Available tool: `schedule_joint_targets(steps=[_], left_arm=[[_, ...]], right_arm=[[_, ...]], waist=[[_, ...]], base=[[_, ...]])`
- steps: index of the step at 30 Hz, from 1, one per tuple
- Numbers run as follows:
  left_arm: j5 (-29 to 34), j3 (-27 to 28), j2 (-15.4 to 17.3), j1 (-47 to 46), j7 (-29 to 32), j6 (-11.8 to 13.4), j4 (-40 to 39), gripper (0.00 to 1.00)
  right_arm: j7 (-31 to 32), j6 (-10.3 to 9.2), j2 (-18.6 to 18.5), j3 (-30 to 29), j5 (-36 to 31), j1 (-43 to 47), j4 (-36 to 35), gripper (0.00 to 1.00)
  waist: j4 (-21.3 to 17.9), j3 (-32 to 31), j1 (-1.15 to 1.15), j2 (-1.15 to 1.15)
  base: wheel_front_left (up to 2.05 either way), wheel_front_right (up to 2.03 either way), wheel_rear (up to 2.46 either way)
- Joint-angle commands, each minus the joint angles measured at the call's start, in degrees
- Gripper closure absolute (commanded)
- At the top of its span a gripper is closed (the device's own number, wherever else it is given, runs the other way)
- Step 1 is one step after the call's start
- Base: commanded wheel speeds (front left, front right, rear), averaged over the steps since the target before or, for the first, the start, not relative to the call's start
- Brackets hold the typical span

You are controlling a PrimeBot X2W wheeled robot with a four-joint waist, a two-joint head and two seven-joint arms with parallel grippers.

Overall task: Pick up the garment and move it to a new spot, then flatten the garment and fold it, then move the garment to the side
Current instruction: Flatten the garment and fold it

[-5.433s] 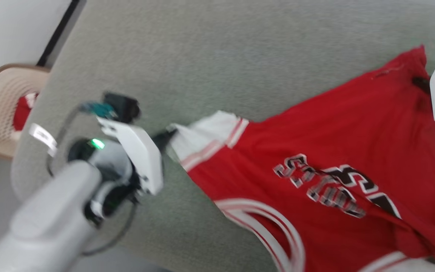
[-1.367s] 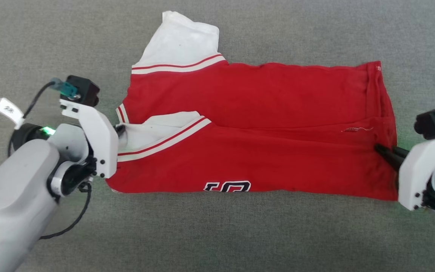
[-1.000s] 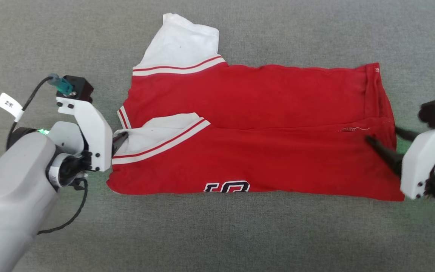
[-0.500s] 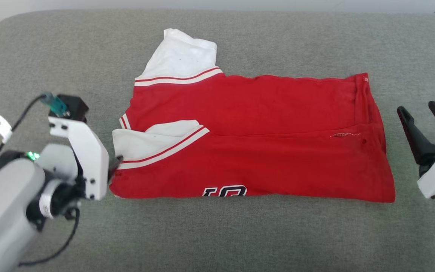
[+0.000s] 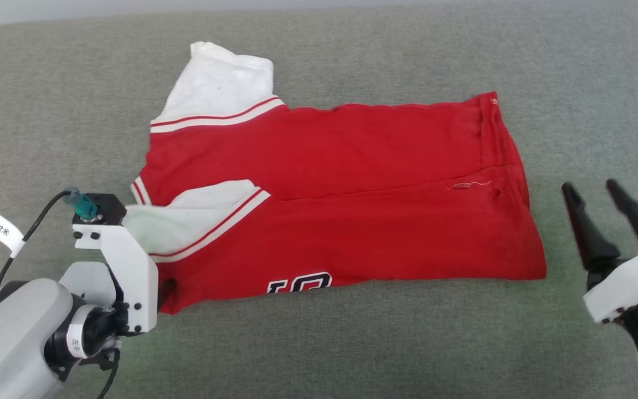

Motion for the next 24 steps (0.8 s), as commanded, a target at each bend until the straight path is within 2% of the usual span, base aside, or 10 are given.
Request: schedule_joint_targets(steps=[1,4,5,6,7,8,19,24], left_arm=[[-0.6,-0.1,-0.9,1.0,0.3,0.1,2.3,0.00],[-1.5,-1.1,-2.9,1.0,1.4,-0.8,5.3,0.00],[-1.5,-1.3,-3.4,0.7,1.5,-1.2,6.1,0.52],[-1.4,-1.8,-3.9,0.4,1.7,-1.8,6.7,0.83],[-1.4,-1.8,-3.9,0.4,1.7,-1.8,6.7,0.83],[-1.3,-2.0,-4.5,0.4,1.5,-2.2,7.3,1.00],[0.2,-4.0,-9.6,-3.1,0.8,-6.4,11.7,1.00],[0.7,-4.6,-11.6,-4.4,0.5,-7.6,13.2,1.00]], right_arm=[[1.5,-0.02,0.1,0.6,0.3,0.7,0.4,0.00],[4.9,-0.02,-0.5,1.7,0.7,1.3,1.2,0.00],[6.2,-0.02,-0.5,1.9,1.2,1.3,1.7,0.00],[7.5,-0.02,-0.7,2.4,1.3,1.1,2.1,0.00],[7.5,-0.02,-0.7,2.4,1.3,1.1,2.1,0.00],[8.9,-0.02,-0.6,2.6,1.8,0.8,2.7,0.00],[24.4,-0.02,-1.7,4.8,0.7,-4.2,10.0,0.00],[32.2,-0.02,-2.4,7.7,-1.0,-6.1,15.0,0.00]], waist=[[-0.7,0.4,0.00,0.00],[-1.1,0.6,0.00,0.00],[-1.1,0.7,0.00,0.00],[-1.1,0.7,0.00,0.00],[-1.1,0.7,0.00,0.00],[-1.1,0.8,0.00,0.00],[2.0,1.4,0.00,0.00],[3.6,1.8,0.00,0.00]], base=[[0.00,0.00,0.00],[0.00,0.00,0.00],[0.00,0.00,0.00],[0.00,0.00,0.00],[0.00,0.00,0.00],[0.00,0.00,0.00],[0.00,0.00,0.00],[0.00,0.00,0.00]])
